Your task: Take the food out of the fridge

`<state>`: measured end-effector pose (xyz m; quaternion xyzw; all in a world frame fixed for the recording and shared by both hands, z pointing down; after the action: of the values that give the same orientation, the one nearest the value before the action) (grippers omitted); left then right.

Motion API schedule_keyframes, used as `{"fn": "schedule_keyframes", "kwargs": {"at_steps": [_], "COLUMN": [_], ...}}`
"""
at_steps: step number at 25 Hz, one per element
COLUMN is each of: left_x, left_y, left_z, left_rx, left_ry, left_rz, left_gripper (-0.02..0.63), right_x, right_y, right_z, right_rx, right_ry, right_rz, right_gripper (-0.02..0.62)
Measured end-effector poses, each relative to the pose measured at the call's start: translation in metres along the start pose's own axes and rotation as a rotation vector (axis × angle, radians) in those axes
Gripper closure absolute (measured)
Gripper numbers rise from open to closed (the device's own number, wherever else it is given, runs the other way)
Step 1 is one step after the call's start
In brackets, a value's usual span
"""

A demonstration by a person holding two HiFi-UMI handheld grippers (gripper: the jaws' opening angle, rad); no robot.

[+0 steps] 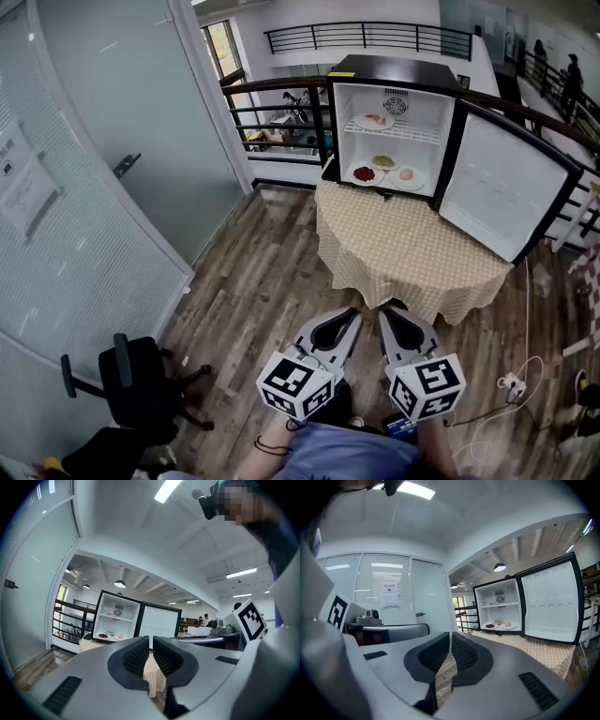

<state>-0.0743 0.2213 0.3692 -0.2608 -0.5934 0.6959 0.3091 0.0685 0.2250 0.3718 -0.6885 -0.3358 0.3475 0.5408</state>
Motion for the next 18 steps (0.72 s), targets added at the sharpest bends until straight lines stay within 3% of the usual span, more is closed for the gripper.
{"fn": "schedule_keyframes", "kwargs": {"at_steps": [10,18], "left_x": [-0.059,-0.107], "left_y": [0.019,0.039], "left_z": [0.087,0.147], "left_rx": [0.032,0.051], "left_ry": [0.033,-0.007], "left_rz": [-0.040,-0.052], "left_gripper": [0.586,0.586], "right_x": [-0.085,-0.154], "right_y": [0.017,0.035], "right_z": [-0.035,-0.059], "right_rx": [-0.006,-0.046], "right_ry": [-0.023,-0.034], "right_rz": [0.027,0.035], "right_gripper": [0.569,0.569]}}
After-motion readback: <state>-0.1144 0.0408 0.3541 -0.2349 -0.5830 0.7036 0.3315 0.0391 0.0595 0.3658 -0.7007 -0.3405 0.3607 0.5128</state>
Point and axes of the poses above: the fingertips, and each gripper's own axes: x backward along the fingers, z to its left, y out of its top, the point moved 8 cm from there along x, backward along the fingers, and after that the axes turned 5 degrees about -z, right-handed, at the moved point
